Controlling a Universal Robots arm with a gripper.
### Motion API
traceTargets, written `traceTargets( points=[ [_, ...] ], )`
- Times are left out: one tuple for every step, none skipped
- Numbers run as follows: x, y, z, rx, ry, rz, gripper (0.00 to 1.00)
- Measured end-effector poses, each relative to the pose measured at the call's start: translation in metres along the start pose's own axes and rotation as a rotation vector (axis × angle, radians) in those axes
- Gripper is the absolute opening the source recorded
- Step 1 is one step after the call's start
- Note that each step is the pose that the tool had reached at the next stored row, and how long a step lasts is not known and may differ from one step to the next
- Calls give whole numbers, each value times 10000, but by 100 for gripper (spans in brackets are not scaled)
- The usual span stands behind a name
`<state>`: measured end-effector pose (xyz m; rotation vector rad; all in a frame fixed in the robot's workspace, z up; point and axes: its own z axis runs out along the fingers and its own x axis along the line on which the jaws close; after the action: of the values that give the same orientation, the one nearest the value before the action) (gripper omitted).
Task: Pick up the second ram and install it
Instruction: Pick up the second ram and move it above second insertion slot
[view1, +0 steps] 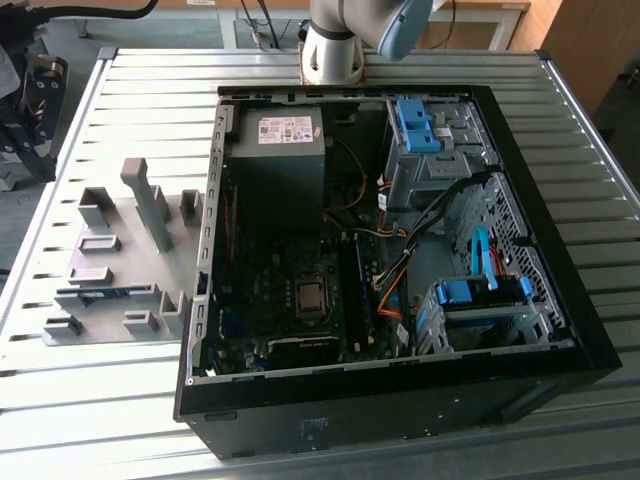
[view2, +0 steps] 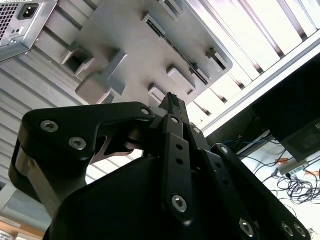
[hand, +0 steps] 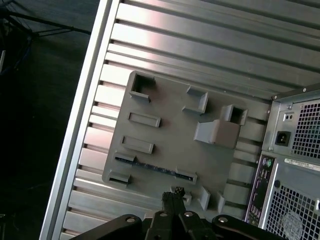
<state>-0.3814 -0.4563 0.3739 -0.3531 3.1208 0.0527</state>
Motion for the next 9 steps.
traceTargets(
  points=[
    [0,0,0,0,2,-35,10],
    [0,0,0,1,4,-75,10],
    [1,0,0,0,5,-117,10],
    [1,0,0,0,7,-161,10],
    [1,0,1,-1,7,-203,10],
    [1,0,1,0,9,-245,10],
    [1,0,2,-1,10,-287,10],
    [1,0,2,-1,11,-328,10],
    [1,0,3,-1,13,-368,10]
  ],
)
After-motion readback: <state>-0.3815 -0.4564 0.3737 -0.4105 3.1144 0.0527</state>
